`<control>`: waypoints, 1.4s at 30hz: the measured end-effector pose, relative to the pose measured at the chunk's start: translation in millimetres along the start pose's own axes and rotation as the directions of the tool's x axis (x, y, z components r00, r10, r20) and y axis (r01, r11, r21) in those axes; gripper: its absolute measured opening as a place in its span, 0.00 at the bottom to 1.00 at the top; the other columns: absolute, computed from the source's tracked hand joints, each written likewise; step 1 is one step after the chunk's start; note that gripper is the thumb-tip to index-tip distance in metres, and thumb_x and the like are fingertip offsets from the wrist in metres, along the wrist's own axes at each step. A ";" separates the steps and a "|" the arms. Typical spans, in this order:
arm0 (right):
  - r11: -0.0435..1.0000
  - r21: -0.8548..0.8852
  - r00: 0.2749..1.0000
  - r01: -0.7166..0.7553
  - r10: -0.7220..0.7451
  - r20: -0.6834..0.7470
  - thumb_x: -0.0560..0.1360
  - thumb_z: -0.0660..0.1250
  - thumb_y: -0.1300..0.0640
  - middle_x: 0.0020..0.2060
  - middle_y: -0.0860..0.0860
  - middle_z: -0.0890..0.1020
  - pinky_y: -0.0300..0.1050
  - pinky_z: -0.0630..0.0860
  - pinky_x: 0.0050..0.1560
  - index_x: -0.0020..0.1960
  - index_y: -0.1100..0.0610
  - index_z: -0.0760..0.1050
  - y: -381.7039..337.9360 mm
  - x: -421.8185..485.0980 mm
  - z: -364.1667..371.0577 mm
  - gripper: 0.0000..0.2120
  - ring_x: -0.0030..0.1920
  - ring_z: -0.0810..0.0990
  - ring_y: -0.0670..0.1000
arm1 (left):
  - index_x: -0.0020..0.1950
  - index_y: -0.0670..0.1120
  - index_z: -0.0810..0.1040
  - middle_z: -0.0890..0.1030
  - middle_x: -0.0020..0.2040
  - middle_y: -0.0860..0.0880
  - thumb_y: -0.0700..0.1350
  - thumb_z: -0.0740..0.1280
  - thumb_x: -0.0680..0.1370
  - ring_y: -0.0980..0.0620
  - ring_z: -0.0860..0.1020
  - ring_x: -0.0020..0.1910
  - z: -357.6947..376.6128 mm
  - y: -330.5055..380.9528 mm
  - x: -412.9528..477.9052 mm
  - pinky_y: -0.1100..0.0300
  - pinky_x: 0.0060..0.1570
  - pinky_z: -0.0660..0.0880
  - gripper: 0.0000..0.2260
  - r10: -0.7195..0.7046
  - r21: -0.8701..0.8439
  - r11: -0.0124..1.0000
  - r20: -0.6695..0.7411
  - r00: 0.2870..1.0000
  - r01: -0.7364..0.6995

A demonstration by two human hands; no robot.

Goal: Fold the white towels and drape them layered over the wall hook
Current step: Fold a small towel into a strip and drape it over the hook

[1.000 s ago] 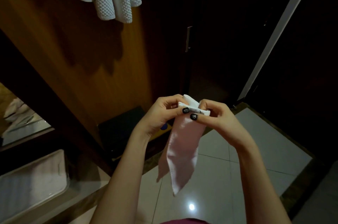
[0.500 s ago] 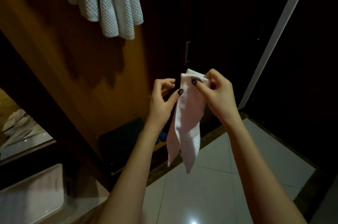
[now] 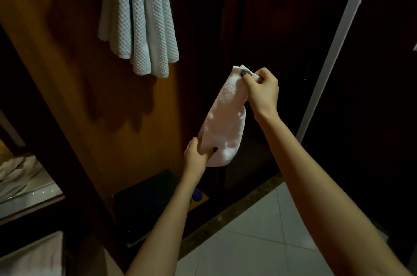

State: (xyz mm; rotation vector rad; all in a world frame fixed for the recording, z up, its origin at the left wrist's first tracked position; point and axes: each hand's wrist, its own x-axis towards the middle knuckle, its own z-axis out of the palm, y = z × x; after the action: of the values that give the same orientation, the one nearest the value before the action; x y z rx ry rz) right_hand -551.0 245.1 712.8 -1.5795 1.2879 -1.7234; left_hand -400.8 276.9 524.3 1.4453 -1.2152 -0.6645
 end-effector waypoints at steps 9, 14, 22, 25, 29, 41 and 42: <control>0.985 0.042 0.981 -0.167 0.170 -0.096 0.74 0.66 0.58 0.33 0.51 0.71 0.51 0.73 0.40 0.35 0.55 0.65 12.0 25.2 -9.6 0.12 0.38 0.72 0.52 | 0.33 0.43 0.70 0.70 0.36 0.52 0.37 0.73 0.74 0.62 0.68 0.34 -15.8 -6.1 -4.1 0.69 0.38 0.65 0.14 0.115 -0.085 0.990 0.040 0.993 -0.111; 0.968 0.064 0.966 -0.243 0.247 -0.077 0.74 0.65 0.59 0.35 0.52 0.72 0.57 0.78 0.45 0.35 0.54 0.66 30.7 27.6 -24.4 0.11 0.41 0.74 0.53 | 0.36 0.45 0.70 0.69 0.31 0.57 0.42 0.70 0.77 0.62 0.67 0.31 -36.1 -9.0 -7.0 0.71 0.32 0.64 0.13 0.064 -0.252 0.966 0.055 0.996 -0.048; 0.949 0.172 0.961 -0.265 0.274 -0.028 0.76 0.65 0.62 0.36 0.53 0.73 0.60 0.80 0.50 0.37 0.55 0.66 37.2 30.2 -30.7 0.12 0.44 0.76 0.54 | 0.46 0.44 0.73 0.78 0.36 0.54 0.40 0.66 0.80 0.64 0.78 0.33 -39.0 -1.1 -2.5 0.70 0.29 0.71 0.04 -0.098 -0.520 0.847 0.061 0.993 0.116; 0.947 0.177 0.962 -0.267 0.273 -0.011 0.76 0.65 0.62 0.37 0.53 0.73 0.59 0.80 0.50 0.37 0.56 0.66 36.9 31.7 -31.7 0.12 0.45 0.77 0.54 | 0.53 0.45 0.74 0.82 0.43 0.53 0.40 0.67 0.79 0.62 0.81 0.37 -35.3 -1.3 -4.2 0.69 0.30 0.73 0.05 -0.149 -0.539 0.825 0.079 0.986 0.168; 0.951 0.178 0.967 -0.254 0.256 0.015 0.76 0.65 0.63 0.36 0.52 0.73 0.57 0.81 0.48 0.36 0.56 0.66 38.8 32.5 -33.4 0.12 0.44 0.77 0.52 | 0.51 0.47 0.73 0.78 0.44 0.50 0.43 0.68 0.79 0.56 0.77 0.38 -33.8 -1.9 -1.3 0.71 0.30 0.70 0.05 -0.121 -0.421 0.901 -0.017 0.992 0.103; 0.961 0.166 0.975 -0.221 0.224 0.000 0.76 0.65 0.62 0.36 0.52 0.72 0.53 0.77 0.45 0.37 0.56 0.66 36.3 47.3 -44.1 0.12 0.44 0.75 0.53 | 0.46 0.41 0.78 0.78 0.32 0.51 0.38 0.69 0.77 0.59 0.76 0.30 -27.5 2.9 4.8 0.67 0.29 0.73 0.01 -0.170 -0.480 0.848 0.158 0.973 0.226; 0.963 0.163 0.976 -0.217 0.219 0.002 0.76 0.65 0.62 0.36 0.52 0.72 0.53 0.77 0.44 0.37 0.56 0.65 34.8 49.4 -44.5 0.12 0.44 0.75 0.53 | 0.47 0.41 0.78 0.80 0.33 0.51 0.38 0.69 0.77 0.57 0.77 0.32 -27.7 3.5 5.0 0.66 0.31 0.75 0.01 -0.170 -0.491 0.835 0.201 0.965 0.249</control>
State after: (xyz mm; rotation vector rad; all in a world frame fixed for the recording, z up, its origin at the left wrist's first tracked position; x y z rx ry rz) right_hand -612.7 202.5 712.3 -1.2839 1.2441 -1.6597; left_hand -375.6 282.9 535.9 1.0915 -0.8954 -1.1723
